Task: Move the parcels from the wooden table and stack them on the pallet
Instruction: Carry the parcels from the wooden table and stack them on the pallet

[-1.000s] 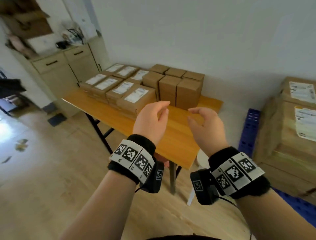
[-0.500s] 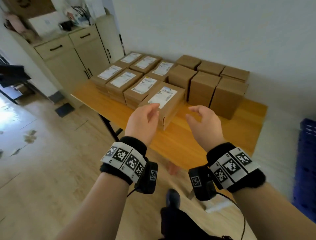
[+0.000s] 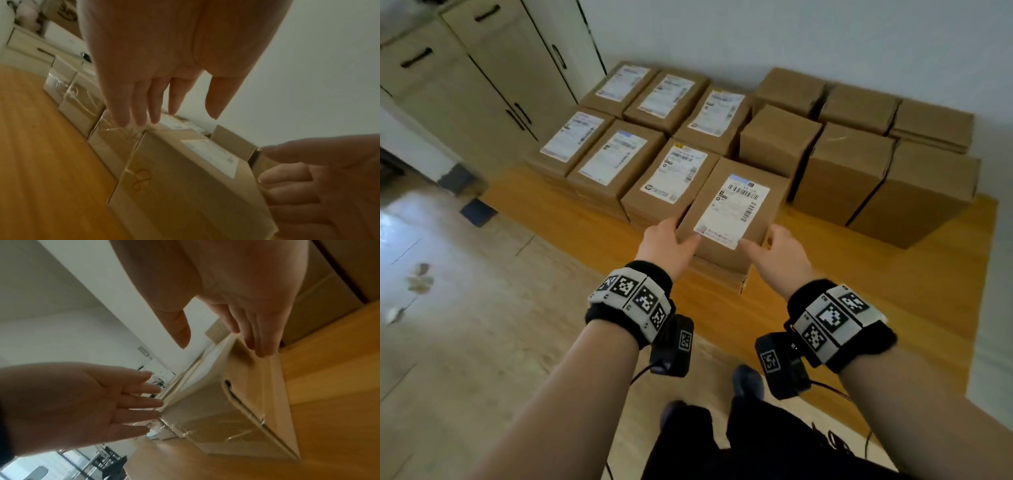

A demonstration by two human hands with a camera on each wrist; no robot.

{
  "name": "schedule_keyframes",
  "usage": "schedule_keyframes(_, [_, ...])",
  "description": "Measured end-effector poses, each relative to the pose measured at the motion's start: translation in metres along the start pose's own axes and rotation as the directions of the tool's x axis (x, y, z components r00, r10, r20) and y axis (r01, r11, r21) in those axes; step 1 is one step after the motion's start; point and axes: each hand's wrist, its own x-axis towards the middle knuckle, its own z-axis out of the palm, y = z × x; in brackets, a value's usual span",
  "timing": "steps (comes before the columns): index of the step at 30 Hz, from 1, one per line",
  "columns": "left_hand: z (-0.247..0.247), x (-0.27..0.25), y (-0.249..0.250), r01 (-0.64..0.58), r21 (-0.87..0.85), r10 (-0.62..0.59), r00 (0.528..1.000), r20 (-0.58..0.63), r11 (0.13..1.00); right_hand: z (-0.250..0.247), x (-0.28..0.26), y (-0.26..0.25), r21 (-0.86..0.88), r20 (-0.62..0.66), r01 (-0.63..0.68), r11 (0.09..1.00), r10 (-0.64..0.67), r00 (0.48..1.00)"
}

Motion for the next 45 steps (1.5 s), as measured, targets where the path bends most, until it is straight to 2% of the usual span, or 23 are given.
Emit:
schedule_keyframes(3, [0.000, 0.023, -0.013, -0.001, 0.052, -0.005, 0.995, 0.100, 0.999, 0.019, 0.006, -0.001, 0.022, -0.037, -0.079, 0.997, 0.080, 0.996])
schedule_keyframes(10, [-0.004, 0.048, -0.034, -0.230, 0.137, 0.185, 0.942, 0.281, 0.963, 0.052, -0.013, -0.008, 0.161, -0.248, -0.210, 0.964, 0.246, 0.937])
schedule_keyframes(14, [-0.017, 0.042, -0.033, -0.389, 0.101, 0.346, 0.891, 0.295, 0.916, 0.058, -0.038, -0.017, 0.249, -0.392, -0.136, 0.959, 0.228, 0.891])
schedule_keyframes(21, [-0.028, 0.003, 0.005, -0.553, -0.062, 0.547, 0.790, 0.277, 0.831, 0.038, -0.094, -0.022, 0.410, -0.582, -0.004, 0.912, 0.265, 0.769])
schedule_keyframes(27, [-0.014, -0.056, 0.048, -0.671, -0.175, 0.693, 0.684, 0.229, 0.721, 0.005, -0.150, -0.006, 0.443, -0.708, 0.115, 0.889, 0.268, 0.653])
schedule_keyframes(32, [0.015, -0.119, 0.084, -0.751, -0.247, 0.790, 0.572, 0.220, 0.613, -0.034, -0.207, 0.021, 0.442, -0.789, 0.240, 0.864, 0.248, 0.563])
schedule_keyframes(40, [0.084, -0.258, 0.152, -0.824, -0.361, 0.897, 0.427, 0.113, 0.438, -0.124, -0.325, 0.091, 0.411, -0.878, 0.442, 0.797, 0.216, 0.427])
schedule_keyframes(45, [0.133, -0.332, 0.193, -0.842, -0.390, 0.927, 0.360, 0.108, 0.372, -0.182, -0.390, 0.141, 0.423, -0.884, 0.474, 0.772, 0.236, 0.403])
